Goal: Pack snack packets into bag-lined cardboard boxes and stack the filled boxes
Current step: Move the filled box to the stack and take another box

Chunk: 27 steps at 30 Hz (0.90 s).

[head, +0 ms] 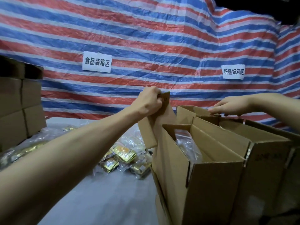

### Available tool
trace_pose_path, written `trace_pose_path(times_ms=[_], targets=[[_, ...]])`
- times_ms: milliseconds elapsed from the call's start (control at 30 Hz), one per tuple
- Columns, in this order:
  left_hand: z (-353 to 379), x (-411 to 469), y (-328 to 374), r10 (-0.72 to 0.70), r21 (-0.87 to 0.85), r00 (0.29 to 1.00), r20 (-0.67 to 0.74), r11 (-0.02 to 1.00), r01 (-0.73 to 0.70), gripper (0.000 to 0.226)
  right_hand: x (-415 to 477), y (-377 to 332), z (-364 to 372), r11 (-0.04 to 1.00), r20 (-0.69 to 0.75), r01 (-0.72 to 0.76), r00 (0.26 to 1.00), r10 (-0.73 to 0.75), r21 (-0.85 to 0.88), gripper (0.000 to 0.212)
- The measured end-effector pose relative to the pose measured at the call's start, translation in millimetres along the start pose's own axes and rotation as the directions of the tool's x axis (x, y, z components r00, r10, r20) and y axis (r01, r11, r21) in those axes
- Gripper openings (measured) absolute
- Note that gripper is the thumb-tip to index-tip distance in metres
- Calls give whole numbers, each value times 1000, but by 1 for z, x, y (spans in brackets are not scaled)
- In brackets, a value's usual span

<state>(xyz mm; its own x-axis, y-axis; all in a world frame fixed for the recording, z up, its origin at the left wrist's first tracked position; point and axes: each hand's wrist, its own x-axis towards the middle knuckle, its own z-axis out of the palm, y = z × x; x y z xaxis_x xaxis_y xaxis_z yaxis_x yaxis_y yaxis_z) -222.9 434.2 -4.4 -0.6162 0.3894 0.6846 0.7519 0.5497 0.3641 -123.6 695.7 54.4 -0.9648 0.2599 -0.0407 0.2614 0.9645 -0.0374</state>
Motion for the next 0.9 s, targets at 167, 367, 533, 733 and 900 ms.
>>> trace_pose_path(times_ms=[167, 367, 533, 733, 900], targets=[[-20, -10, -15, -72, -17, 987, -142, 997, 70, 18, 1, -5, 3, 1000, 5, 9, 1000, -9, 0, 50], [-24, -25, -25, -34, -4, 994, -108, 999, 33, 27, -1, -7, 6, 999, -12, 10, 1000, -10, 32, 49], [-28, -18, -27, -119, -43, 983, -143, 993, 114, 19, -2, -8, 6, 999, -18, 14, 1000, -13, 47, 48], [-17, -24, -29, -79, -4, 994, -73, 997, 79, 15, -2, -5, 9, 998, -40, 21, 999, -19, 55, 46], [12, -61, -48, 45, 40, 998, 34, 998, -46, 15, -2, -3, 9, 998, -36, 39, 999, -37, 58, 44]])
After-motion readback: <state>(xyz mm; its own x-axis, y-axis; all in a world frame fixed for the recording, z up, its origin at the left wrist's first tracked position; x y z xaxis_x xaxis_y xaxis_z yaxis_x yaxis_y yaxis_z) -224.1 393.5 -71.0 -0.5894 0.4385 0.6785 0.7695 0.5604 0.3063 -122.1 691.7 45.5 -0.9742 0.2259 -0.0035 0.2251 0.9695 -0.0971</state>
